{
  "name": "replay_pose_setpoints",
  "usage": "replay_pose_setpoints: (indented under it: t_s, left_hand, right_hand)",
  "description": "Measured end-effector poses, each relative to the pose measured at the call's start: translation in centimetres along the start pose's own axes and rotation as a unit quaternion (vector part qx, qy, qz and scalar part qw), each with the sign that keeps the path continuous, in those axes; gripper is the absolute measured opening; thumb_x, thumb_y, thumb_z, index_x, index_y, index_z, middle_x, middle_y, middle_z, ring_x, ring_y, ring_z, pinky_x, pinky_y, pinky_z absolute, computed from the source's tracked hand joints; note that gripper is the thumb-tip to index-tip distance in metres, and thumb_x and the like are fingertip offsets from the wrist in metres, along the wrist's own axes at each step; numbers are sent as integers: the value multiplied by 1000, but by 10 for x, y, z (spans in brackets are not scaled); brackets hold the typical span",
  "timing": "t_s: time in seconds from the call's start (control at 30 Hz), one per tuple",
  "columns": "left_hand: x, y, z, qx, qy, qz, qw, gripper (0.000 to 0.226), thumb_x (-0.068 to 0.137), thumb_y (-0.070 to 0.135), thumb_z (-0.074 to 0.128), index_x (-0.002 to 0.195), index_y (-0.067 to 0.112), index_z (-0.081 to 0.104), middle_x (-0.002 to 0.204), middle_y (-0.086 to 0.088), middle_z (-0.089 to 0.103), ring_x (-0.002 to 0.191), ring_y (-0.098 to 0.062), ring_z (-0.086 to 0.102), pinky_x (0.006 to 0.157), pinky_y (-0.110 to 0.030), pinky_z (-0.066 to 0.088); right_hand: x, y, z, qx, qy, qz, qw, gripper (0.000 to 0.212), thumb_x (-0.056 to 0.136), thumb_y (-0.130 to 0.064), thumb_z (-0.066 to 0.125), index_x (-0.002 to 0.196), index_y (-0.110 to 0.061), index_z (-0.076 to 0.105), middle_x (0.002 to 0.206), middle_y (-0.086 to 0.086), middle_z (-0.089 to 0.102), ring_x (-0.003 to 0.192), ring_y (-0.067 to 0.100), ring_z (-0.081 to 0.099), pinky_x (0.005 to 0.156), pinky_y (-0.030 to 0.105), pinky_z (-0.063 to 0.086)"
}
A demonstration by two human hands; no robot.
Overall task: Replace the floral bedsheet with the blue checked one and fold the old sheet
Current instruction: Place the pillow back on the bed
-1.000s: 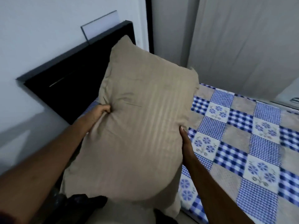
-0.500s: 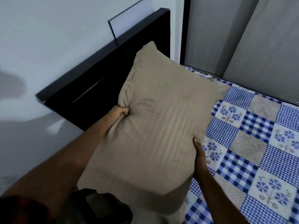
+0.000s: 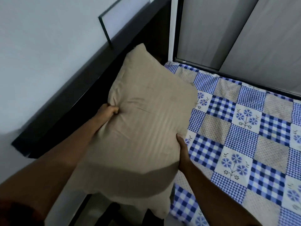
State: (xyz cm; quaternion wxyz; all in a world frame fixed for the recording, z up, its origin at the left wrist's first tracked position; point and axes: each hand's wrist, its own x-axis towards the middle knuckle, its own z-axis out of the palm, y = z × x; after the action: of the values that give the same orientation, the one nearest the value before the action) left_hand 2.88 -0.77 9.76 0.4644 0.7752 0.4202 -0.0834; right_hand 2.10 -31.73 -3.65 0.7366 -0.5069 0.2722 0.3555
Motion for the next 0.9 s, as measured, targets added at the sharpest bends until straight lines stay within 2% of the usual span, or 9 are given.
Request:
replay_pose_setpoints:
  t_s: [0.13,0.27,0.33,0.4,0.5,0.57,0.67,0.8,0.9]
  left_hand:
    - [39,-29,3,10,2,-5,1000,39,80,12,62,119,10,61,106,-12,64,90,-25,59,68,-29,43]
    - [63,-48,9,33,-17,-9,999,68,67,32,67,131,13,55,127,-12,63,114,-30,59,95,-38,48]
    - [70,-48,10,38,-16,-4,999,62,76,36,68,132,14,54,130,-12,61,118,-31,58,97,-38,46]
    - [73,-46,10,44,-10,2,999,70,73,48,66,134,16,53,133,-10,60,119,-31,57,100,-41,46]
    - [70,-41,11,15,13,19,1000,66,78,47,73,132,15,54,129,-10,63,115,-29,60,95,-38,48]
    - [64,-36,14,14,35,38,999,57,82,38,76,129,12,55,125,-12,64,111,-30,61,92,-38,49]
    - [51,-25,15,35,62,58,996,66,78,41,80,131,12,55,128,-10,63,113,-30,61,96,-39,50]
    - [25,8,14,37,80,93,992,85,74,41,85,142,10,47,140,-6,55,124,-24,55,107,-36,43]
    - [9,39,17,42,91,125,987,84,76,39,84,145,11,45,144,-8,52,129,-25,52,109,-33,40]
  right_hand:
    - [34,32,24,-40,15,91,995,63,84,-63,58,129,-19,63,115,13,69,108,32,61,93,45,47]
    - [52,35,37,-77,23,130,988,50,92,-60,51,117,-19,64,106,9,67,99,27,59,76,38,45]
    - [59,33,37,-96,24,115,988,66,88,-65,53,133,-17,60,121,9,67,113,29,60,93,43,48]
    - [64,37,31,-125,44,79,988,82,83,-72,56,144,-16,50,138,5,58,129,30,53,111,47,40]
    - [59,46,25,-155,100,44,982,134,53,-90,61,158,-16,23,159,9,36,144,31,38,119,51,30]
    - [46,40,28,-158,91,31,983,122,69,-85,57,160,-17,14,164,8,26,148,31,30,122,50,27]
    - [34,35,26,-142,79,13,987,90,91,-72,47,160,-20,21,163,5,29,148,29,31,122,48,27]
    - [31,31,8,-164,22,-9,986,115,63,-100,42,153,-28,41,153,-1,48,137,22,47,117,46,36]
    - [-1,-4,11,-177,11,-51,983,73,96,-70,34,149,-22,44,141,-9,49,136,21,46,114,38,35]
